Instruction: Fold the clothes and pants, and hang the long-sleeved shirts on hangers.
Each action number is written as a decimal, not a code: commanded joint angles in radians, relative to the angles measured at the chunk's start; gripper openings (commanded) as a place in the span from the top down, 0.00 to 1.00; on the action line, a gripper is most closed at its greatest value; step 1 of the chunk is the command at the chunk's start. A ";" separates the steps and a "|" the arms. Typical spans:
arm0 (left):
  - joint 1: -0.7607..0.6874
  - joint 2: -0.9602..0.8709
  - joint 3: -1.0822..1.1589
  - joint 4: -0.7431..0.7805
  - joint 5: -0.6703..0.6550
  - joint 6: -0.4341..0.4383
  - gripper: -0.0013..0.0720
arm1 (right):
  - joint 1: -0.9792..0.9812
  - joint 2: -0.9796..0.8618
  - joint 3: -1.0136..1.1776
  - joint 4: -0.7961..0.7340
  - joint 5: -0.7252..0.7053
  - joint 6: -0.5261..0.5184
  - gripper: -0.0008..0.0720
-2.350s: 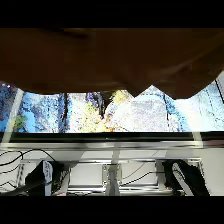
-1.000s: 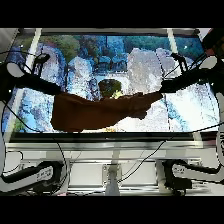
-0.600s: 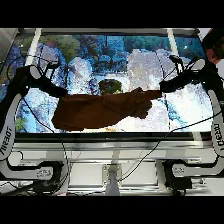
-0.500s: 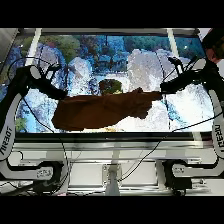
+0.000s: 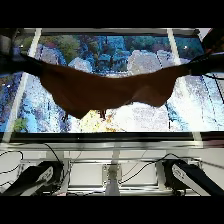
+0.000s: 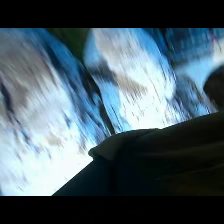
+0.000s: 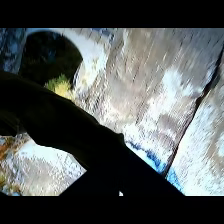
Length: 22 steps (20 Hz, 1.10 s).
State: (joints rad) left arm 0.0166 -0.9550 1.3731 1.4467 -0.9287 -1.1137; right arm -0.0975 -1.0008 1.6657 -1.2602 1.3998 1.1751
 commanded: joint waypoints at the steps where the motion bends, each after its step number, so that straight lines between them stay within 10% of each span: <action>1: 0.002 0.237 0.011 0.016 0.287 0.002 0.97 | 0.000 0.196 0.133 -0.012 -0.111 0.002 0.98; 11: 0.002 0.429 0.004 0.016 0.106 -0.055 0.97 | 0.000 0.349 0.170 -0.014 -0.047 0.066 0.98; 22: 0.000 -0.364 -0.114 -0.169 -0.017 -0.053 0.96 | 0.000 -0.335 -0.216 0.000 -0.117 0.074 0.98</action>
State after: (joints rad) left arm 0.0177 -1.0901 1.2697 1.3384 -0.9558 -1.1923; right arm -0.0975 -1.1355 1.5326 -1.2690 1.3376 1.2476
